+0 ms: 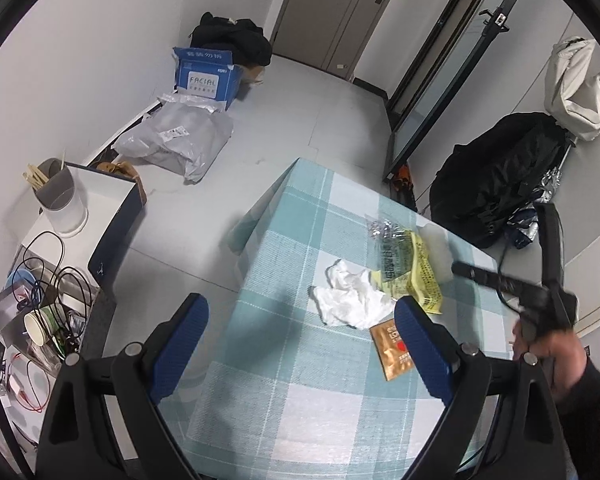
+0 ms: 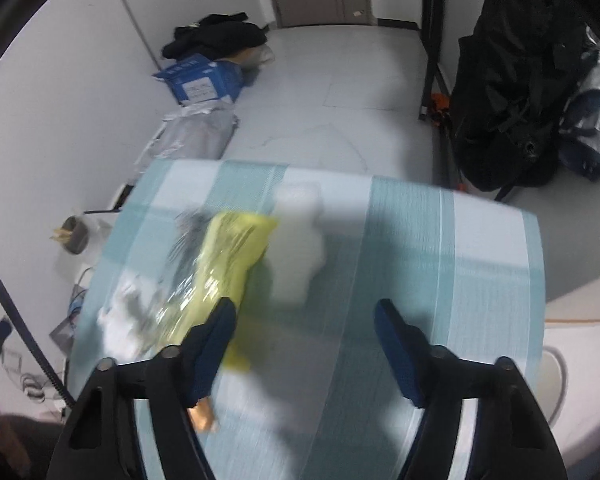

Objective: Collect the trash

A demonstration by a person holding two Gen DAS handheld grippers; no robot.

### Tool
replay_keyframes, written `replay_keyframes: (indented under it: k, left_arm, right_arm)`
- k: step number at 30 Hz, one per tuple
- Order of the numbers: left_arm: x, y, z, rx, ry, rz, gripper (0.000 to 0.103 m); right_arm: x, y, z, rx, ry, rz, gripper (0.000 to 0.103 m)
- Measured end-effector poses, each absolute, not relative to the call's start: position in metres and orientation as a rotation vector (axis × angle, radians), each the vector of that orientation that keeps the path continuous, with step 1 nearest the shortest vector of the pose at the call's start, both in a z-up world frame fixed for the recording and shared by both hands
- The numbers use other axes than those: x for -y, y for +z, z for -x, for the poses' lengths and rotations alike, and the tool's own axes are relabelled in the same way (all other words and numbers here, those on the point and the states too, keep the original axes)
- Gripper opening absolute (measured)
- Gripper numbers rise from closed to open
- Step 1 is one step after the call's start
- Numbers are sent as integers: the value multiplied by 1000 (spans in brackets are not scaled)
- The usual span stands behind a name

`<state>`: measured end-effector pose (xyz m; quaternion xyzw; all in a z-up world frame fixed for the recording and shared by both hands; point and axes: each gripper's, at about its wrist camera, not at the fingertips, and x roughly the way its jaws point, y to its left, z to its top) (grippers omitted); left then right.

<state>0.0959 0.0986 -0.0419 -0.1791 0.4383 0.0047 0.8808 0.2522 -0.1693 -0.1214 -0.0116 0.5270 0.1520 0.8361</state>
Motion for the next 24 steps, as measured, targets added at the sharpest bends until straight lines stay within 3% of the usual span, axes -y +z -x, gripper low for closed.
replay_keyframes:
  k: [14, 16, 17, 24]
  left_arm:
    - [-117, -53, -103, -959, 20, 395, 92]
    - [-119, -53, -102, -959, 24, 387, 92]
    - [-119, -52, -102, -957, 29, 382, 92]
    - [-124, -51, -100, -956, 37, 408, 92]
  right_arm:
    - [146, -149, -304, -1143, 307, 60, 50]
    - [144, -149, -303, -1142, 308, 86, 44]
    - [142, -148, -302, -1139, 307, 101, 36]
    - [137, -145, -296, -1146, 321, 143, 35]
